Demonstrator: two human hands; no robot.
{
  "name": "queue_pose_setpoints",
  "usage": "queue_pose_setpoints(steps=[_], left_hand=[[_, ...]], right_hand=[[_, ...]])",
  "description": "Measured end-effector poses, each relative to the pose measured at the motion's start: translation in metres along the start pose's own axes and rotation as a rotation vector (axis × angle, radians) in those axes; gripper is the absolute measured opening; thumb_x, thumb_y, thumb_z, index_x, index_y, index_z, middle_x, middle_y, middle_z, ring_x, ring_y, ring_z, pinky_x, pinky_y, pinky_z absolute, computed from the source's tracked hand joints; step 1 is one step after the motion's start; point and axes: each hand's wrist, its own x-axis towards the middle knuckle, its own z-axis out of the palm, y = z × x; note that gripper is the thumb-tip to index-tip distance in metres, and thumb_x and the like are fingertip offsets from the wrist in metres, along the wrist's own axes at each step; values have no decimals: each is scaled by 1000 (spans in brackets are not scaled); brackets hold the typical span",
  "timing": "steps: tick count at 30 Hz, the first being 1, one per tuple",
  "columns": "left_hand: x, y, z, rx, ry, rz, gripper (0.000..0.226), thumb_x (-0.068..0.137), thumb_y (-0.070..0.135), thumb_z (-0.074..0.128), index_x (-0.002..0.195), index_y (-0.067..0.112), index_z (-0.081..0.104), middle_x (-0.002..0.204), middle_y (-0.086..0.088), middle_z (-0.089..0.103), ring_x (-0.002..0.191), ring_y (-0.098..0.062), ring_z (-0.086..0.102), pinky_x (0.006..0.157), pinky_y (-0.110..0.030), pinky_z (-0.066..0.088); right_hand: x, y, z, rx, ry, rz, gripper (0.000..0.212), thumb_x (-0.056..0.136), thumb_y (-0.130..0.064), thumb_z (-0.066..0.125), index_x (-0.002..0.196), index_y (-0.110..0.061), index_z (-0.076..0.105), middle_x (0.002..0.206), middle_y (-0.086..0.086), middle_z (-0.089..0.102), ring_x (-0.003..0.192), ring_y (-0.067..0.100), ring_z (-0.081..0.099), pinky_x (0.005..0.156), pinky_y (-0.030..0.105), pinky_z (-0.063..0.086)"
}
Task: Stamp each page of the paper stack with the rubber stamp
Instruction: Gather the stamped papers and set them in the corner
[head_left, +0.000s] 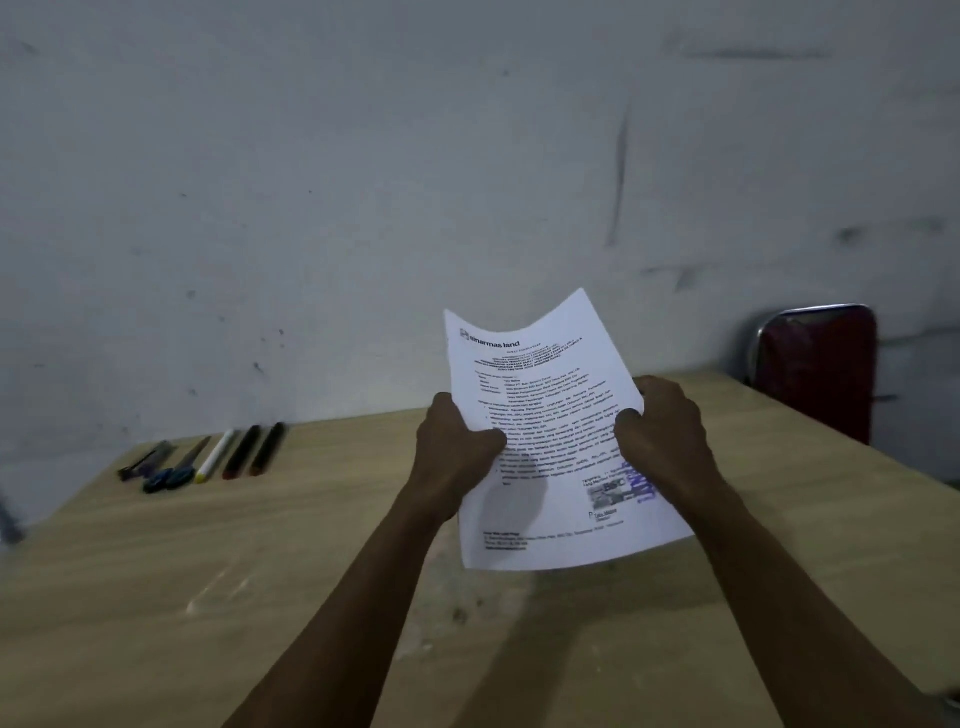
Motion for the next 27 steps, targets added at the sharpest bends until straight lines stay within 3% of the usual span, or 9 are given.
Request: queue_pose_setpoints(steps=[3,7,11,16,27], left_hand=[[17,8,35,0,-44,-21,63,47,38,61,104,11,61,98,0,69,85,-19,67,61,-31,56],[43,14,91,-27,-96,-43,45,57,23,59,98,4,60,93,-5,69,80,-18,64,44,-14,39],[72,15,147,-46,-135,-104,35,70,12,64,103,3,56,92,-4,64,78,-16,61,45,-17,39],[101,2,204,-13,-174,-190,52,63,19,61,111,2,54,102,-8,65,81,-16,62,35,-13,35],[160,-30,317,87,-162,-297,50,76,14,66,119,2,42,112,-8,60,93,-23,61,56,-26,46]], right_hand=[[17,14,-18,-94,21,45,28,94,-15,51,122,-14,53,117,6,62,85,19,54,64,29,38],[49,47,-39,-172,24,152,33,91,-16,51,124,-18,49,119,8,58,89,22,49,74,33,37],[84,88,-49,-231,24,228,33,89,-19,52,121,-21,50,118,8,58,94,27,53,78,34,38],[123,135,-52,-307,-3,270,32,87,-16,53,119,-17,51,114,7,58,97,28,56,79,35,42],[207,240,-47,-396,-62,346,28,87,-17,53,114,-13,49,112,8,58,98,29,58,80,36,48]])
